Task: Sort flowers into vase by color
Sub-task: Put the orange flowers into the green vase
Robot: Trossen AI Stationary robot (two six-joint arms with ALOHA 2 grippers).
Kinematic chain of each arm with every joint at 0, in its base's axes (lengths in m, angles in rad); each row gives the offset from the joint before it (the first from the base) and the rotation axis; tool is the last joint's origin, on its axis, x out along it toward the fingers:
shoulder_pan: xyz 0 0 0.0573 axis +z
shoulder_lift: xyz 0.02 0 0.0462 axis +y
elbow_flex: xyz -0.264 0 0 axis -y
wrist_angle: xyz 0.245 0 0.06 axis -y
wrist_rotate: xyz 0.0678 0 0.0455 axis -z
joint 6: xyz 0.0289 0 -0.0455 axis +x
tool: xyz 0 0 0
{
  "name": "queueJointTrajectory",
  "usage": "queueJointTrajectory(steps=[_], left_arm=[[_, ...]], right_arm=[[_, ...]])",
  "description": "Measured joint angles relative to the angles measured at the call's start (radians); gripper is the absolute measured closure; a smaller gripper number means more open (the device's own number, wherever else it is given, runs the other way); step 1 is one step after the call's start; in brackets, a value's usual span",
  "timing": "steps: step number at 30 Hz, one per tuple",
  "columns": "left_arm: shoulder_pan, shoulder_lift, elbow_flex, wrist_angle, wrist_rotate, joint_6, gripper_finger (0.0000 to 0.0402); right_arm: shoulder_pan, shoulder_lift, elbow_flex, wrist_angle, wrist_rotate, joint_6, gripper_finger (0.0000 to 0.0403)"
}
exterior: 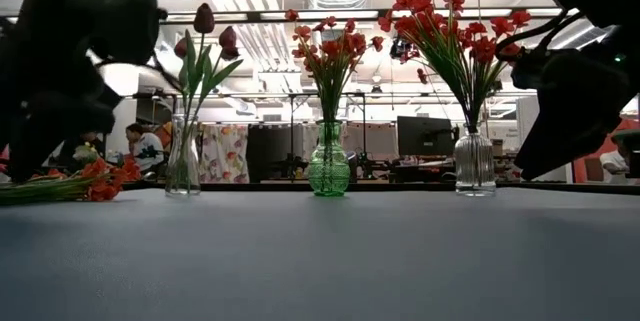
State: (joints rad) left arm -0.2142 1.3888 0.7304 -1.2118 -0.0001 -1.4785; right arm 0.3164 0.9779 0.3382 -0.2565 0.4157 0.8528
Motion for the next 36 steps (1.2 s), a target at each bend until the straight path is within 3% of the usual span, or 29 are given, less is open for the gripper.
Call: queueJointTrajectory(steps=[9,25,29,36], left_arm=[[-0.005,0.039,-0.022,0.054,-0.031,0.0,0.0172],[-0.004,0.199,-0.033,0.095,0.029,0.032,0.0184],[-0.004,0.2,-0.034,0.11,0.043,0.036,0.0228],[-0.004,0.189,-0.038,0.129,0.065,0.042,0.035]], right_arm=[[0.0,-0.001,0.0,0.0,-0.008,0.019,0.0049],[0.0,0.0,0.0,0.0,-0.024,0.02,0.0049],[0.0,0.0,0.0,0.0,-0.023,0.019,0.0049],[0.0,0.0,0.0,0.0,-0.024,0.019,0.0049]])
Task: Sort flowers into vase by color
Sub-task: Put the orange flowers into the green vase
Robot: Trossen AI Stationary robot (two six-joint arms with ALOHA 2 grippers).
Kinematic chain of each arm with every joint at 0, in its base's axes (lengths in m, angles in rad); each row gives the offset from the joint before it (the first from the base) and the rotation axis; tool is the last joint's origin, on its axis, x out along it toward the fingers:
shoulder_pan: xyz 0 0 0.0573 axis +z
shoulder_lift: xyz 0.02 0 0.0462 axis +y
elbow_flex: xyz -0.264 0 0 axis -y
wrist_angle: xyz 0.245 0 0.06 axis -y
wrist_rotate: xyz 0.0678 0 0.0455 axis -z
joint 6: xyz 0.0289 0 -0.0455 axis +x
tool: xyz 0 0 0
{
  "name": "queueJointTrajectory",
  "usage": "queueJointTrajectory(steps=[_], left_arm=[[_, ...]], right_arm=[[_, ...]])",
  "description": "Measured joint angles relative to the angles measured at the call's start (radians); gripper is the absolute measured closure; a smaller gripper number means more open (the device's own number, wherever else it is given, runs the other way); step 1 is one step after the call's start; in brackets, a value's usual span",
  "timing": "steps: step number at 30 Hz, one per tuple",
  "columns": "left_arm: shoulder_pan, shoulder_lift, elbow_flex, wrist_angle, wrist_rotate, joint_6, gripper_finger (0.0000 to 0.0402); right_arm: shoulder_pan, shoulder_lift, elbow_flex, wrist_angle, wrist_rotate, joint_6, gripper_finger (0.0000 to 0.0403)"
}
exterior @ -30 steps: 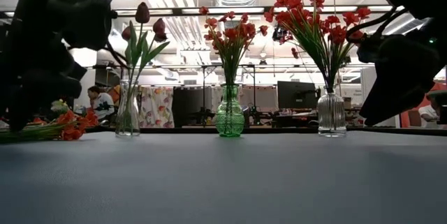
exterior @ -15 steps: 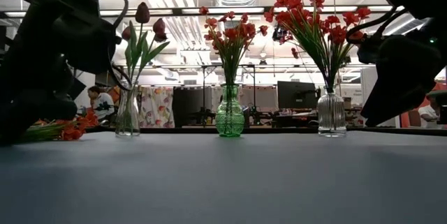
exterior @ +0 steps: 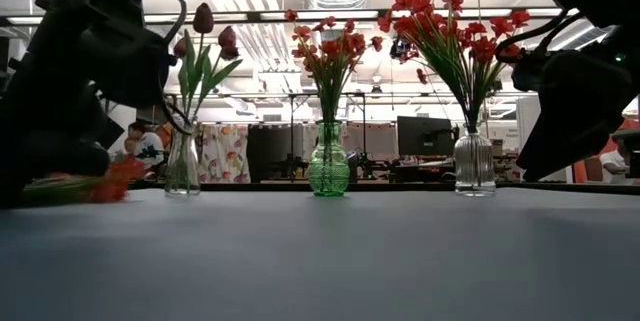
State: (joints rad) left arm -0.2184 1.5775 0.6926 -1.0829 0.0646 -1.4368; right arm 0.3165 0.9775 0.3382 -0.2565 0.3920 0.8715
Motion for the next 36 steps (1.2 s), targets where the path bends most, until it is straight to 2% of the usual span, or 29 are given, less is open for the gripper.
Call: queueJointTrajectory(steps=[3,11,17,20,24,27,29,33,36], left_arm=[[0.0,-0.001,-0.005,-0.017,0.012,0.015,0.039],[0.0,-0.007,-0.004,-0.016,0.037,0.041,0.0396],[-0.003,-0.07,0.006,-0.019,0.061,0.067,0.0399],[-0.013,-0.115,0.051,-0.021,0.057,0.099,0.04],[-0.051,-0.168,0.17,-0.022,0.009,0.203,0.04],[-0.1,-0.191,0.285,0.0,-0.079,0.328,0.04],[-0.142,-0.202,0.354,0.077,-0.161,0.46,0.04],[-0.213,-0.214,0.443,0.408,-0.294,0.869,0.0401],[-0.227,-0.216,0.453,0.699,-0.255,1.194,0.0401]], right_arm=[[0.0,0.0,0.0,0.0,0.0,0.0,0.0049],[0.0,0.0,0.0,0.0,0.0,-0.002,0.0049],[0.0,0.0,0.0,0.0,0.0,-0.009,0.0049],[0.0,0.0,0.0,0.0,0.0,-0.02,0.0049],[0.003,0.0,0.0,0.009,0.0,-0.047,0.0049],[0.008,0.0,0.0,0.018,0.0,-0.068,0.0049],[0.014,0.0,0.0,0.044,0.001,-0.093,0.0049],[0.034,0.0,0.0,0.131,0.001,-0.178,0.0049],[0.056,0.0,0.0,0.22,0.0,-0.269,0.0049]])
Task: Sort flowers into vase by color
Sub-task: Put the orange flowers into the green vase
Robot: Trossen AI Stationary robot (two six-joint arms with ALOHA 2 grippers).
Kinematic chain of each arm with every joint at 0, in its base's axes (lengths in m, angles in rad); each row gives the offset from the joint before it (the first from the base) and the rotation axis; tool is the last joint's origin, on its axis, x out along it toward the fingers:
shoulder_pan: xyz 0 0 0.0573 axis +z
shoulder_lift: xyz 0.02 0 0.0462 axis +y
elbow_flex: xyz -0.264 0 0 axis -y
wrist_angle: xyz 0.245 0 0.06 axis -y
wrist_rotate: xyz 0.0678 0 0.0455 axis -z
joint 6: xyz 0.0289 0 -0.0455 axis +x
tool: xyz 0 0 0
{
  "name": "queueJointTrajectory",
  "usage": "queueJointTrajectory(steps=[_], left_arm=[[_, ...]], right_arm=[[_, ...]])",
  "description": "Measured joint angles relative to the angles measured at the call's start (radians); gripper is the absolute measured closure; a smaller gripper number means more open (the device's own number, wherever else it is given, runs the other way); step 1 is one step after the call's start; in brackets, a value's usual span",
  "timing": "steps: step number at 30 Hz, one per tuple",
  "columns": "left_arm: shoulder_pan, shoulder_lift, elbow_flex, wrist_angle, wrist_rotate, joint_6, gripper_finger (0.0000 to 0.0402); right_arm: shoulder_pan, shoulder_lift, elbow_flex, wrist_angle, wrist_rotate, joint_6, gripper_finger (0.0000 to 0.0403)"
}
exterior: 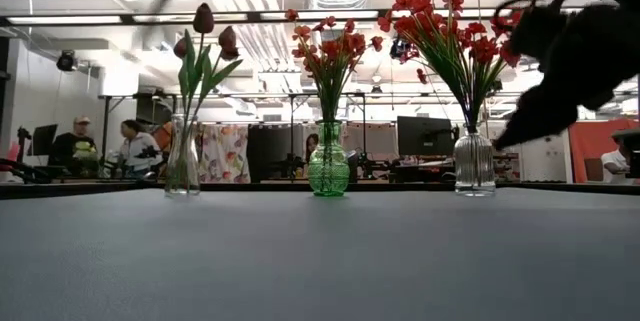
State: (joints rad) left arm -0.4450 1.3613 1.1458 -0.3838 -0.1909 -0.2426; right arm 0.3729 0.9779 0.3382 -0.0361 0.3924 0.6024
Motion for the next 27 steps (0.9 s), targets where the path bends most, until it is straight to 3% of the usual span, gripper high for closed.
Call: queueJointTrajectory(steps=[4,9,12,19,27], left_arm=[[0.008,0.0,-0.039,0.232,0.033,0.304,0.0401],[0.057,0.023,-0.161,0.57,-0.051,0.462,0.0401],[0.101,0.069,-0.24,0.794,-0.049,0.486,0.0402],[0.175,0.228,-0.308,1.087,-0.047,0.462,0.0401],[0.224,0.395,-0.206,1.145,-0.046,0.461,0.0401]], right_arm=[[0.032,0.0,0.0,0.143,0.019,-0.134,0.0054],[0.056,0.0,0.0,0.349,0.094,-0.328,0.0068],[0.057,0.0,0.0,0.484,0.108,-0.452,0.0074],[0.056,0.0,0.0,0.705,0.109,-0.607,0.0076],[0.055,0.004,0.019,0.748,0.108,-0.641,0.0076]])
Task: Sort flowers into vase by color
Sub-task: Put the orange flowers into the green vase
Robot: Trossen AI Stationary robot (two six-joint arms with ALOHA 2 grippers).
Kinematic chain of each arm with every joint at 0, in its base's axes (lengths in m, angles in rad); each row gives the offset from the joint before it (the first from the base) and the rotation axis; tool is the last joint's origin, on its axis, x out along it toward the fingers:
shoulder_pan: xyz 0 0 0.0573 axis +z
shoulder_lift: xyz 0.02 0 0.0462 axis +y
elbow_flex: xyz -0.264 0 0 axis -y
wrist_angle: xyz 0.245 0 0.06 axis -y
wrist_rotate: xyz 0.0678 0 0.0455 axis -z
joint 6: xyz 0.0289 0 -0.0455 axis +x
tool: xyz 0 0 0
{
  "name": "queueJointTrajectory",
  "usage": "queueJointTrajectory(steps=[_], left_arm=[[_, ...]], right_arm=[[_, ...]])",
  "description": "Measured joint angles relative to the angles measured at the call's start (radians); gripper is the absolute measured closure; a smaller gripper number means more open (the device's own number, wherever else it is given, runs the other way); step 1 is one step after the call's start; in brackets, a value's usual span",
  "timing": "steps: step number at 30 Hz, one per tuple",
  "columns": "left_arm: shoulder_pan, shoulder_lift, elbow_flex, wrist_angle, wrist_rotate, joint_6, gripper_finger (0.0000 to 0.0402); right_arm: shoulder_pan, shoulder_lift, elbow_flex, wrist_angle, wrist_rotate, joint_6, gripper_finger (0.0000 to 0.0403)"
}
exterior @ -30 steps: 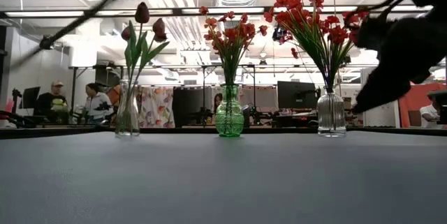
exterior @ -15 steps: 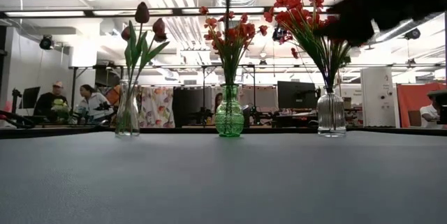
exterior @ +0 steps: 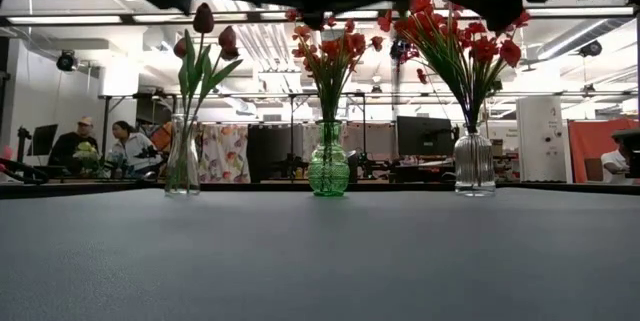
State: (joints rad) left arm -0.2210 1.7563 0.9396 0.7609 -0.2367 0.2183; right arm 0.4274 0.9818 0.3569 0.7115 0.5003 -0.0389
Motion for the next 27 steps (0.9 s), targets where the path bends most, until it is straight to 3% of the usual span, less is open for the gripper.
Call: queueJointTrajectory(steps=[8,19,27], left_arm=[[0.012,0.124,0.143,-0.003,-0.03,0.026,0.0401],[0.019,0.127,0.159,-0.009,-0.093,0.002,0.0401],[0.019,0.127,0.159,-0.026,-0.094,0.001,0.0401]], right_arm=[[0.0,0.061,0.073,-0.037,-0.003,-0.012,0.0076],[-0.007,0.13,0.132,-0.048,-0.001,-0.015,0.0078],[-0.009,0.167,0.178,-0.085,0.0,-0.024,0.0147]])
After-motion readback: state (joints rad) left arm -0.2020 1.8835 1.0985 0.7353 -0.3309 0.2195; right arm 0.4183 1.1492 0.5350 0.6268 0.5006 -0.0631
